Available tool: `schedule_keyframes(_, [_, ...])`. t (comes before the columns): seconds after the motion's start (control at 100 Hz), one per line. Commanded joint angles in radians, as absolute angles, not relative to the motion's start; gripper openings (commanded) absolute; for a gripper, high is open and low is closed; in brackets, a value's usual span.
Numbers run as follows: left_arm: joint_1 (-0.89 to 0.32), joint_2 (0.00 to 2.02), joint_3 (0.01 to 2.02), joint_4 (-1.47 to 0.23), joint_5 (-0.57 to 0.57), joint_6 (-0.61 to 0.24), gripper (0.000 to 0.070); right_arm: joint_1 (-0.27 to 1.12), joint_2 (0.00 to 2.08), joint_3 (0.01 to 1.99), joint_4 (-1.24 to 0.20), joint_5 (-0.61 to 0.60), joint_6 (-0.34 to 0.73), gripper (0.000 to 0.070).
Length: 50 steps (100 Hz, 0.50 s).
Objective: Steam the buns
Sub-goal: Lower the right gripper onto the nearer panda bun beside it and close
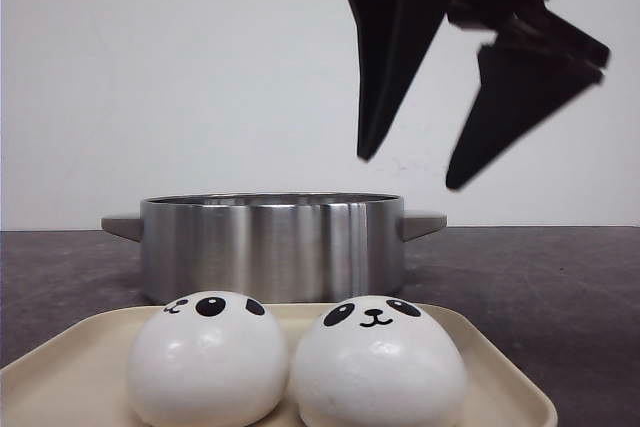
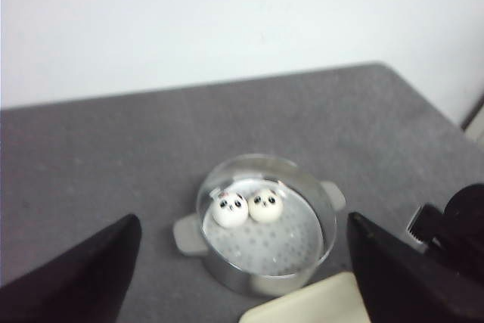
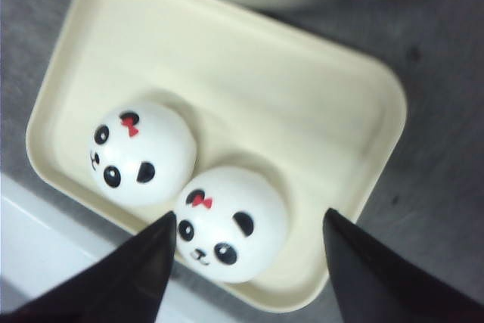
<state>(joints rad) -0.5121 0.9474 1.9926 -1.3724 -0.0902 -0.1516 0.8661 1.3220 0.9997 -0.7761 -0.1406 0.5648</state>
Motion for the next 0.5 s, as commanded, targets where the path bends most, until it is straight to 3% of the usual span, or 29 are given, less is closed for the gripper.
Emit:
schedule_keyframes(0.0, [-0.518, 0.941, 2.014, -1.366, -0.113, -0.139, 0.0512, 0.883, 1.333, 0.999, -0.752, -0.175, 0.624, 0.0393])
schedule_keyframes(0.27, [-0.518, 0.906, 2.014, -1.384, -0.165, -0.139, 0.0512, 0.943, 1.333, 0.996, -0.772, -0.236, 0.651, 0.0391])
schedule_keyframes(0.49, [-0.518, 0.907, 2.001, -1.391, -0.165, -0.139, 0.0512, 1.009, 1.380, 0.994, -0.822, -0.176, 0.666, 0.0390])
